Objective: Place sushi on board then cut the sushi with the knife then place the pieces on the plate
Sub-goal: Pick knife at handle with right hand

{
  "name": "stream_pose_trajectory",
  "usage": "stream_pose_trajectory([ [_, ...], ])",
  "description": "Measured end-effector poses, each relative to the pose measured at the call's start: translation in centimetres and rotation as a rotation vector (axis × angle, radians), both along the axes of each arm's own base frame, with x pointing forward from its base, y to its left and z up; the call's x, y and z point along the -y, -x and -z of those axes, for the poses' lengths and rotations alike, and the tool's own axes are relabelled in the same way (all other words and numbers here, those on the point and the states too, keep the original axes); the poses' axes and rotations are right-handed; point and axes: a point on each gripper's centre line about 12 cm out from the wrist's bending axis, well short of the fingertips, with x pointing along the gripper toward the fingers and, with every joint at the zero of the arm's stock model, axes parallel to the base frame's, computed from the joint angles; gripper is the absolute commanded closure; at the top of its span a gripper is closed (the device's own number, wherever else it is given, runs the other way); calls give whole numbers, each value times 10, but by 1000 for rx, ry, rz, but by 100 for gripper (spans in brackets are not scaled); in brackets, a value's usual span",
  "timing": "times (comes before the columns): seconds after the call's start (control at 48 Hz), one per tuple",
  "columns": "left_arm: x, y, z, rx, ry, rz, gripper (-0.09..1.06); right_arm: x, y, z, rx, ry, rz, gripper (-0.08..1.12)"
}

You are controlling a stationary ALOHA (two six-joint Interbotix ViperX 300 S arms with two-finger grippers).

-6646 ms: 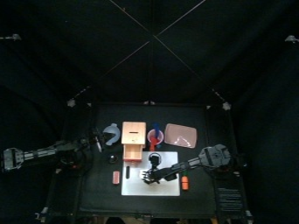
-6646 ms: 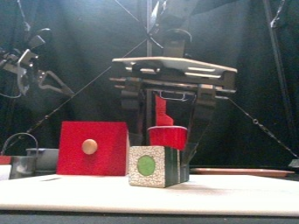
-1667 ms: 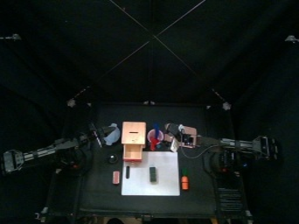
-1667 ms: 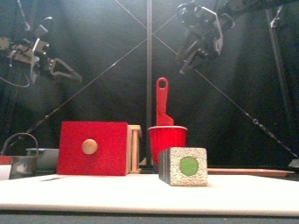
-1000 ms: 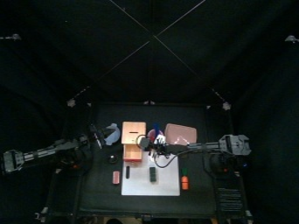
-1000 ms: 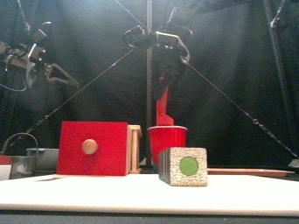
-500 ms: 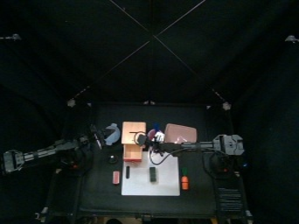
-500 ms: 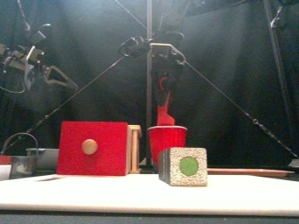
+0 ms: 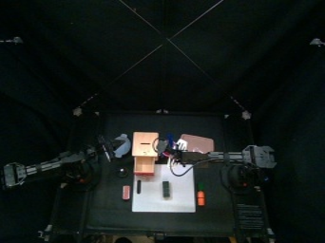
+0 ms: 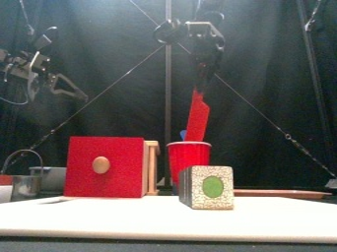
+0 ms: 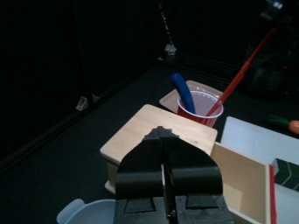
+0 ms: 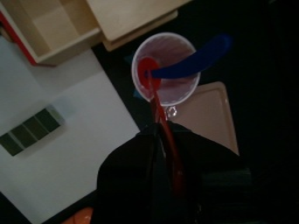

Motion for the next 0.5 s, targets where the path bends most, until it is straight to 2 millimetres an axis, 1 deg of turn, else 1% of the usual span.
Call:
stream_pose_trajectory([
  [0.083,0,-1,-3,7,-3,0,87,-7,16,-13,93,-7,-38,46],
  [0.125,0,-1,-3,8,-5,1,87,-10,24,-14,130,-24,-52,46],
  [0.188,-1,-1,-5,11,-5,0,87,-15,36,-11,168,-58,-68,46],
  [0.375,-1,-3,-10,25,-9,1,87,-30,60,7,284,-183,-104,46],
  [0.5,-2,-4,-14,34,-14,1,87,-36,71,29,286,-242,-109,46],
])
